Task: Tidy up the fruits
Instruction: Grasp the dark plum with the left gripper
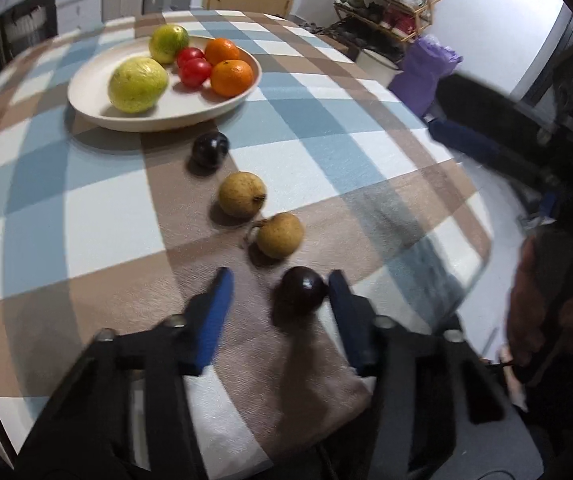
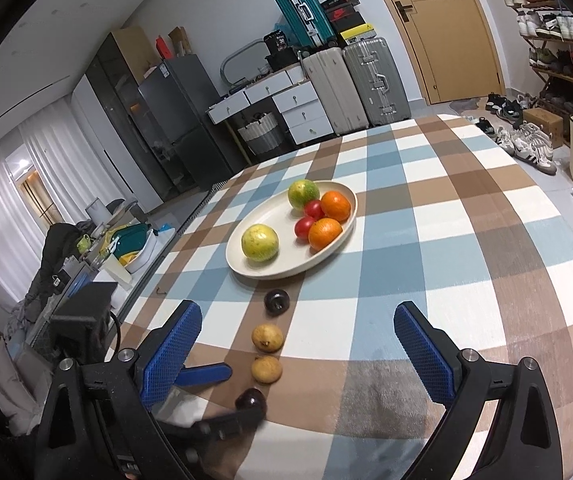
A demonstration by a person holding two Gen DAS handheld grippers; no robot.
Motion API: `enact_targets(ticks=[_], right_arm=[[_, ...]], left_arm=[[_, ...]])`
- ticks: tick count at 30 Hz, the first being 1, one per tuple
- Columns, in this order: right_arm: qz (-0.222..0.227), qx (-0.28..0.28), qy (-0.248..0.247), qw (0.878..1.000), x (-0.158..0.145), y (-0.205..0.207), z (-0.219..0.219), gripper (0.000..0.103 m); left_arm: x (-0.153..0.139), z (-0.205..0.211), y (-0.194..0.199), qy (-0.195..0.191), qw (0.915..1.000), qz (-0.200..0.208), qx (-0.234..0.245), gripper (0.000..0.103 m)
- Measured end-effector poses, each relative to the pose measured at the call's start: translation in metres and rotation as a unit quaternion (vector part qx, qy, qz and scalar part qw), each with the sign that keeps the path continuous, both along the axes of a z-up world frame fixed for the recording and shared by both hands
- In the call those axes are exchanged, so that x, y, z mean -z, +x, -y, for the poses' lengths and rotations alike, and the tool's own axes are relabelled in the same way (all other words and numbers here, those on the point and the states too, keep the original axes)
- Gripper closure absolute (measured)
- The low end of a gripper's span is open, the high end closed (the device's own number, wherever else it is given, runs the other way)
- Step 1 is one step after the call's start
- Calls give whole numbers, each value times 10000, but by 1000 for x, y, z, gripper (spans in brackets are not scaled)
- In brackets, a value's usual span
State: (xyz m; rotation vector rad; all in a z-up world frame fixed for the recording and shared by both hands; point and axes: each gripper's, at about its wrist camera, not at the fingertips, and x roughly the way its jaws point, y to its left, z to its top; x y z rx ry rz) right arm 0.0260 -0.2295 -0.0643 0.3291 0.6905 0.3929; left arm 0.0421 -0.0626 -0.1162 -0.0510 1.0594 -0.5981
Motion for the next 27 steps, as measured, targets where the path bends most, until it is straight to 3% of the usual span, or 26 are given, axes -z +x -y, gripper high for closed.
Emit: enact_targets(ticks=[2, 4, 18, 27], right_arm=[[-45, -6, -17, 10000, 4, 0, 0, 4], [-89, -24, -28, 10000, 8, -1, -1, 4], [-383, -185, -21, 9991, 23, 1, -9, 4], [-626, -332, 9, 9975, 39, 4, -16, 4]], left_arm=[[0, -5, 1, -327, 9993, -143, 84, 83], [-1, -8, 1, -393, 9991, -121, 75, 84], [-19, -35, -7, -589, 9982, 64, -57, 85], [-60, -68, -8, -777, 9950, 504, -366, 85]])
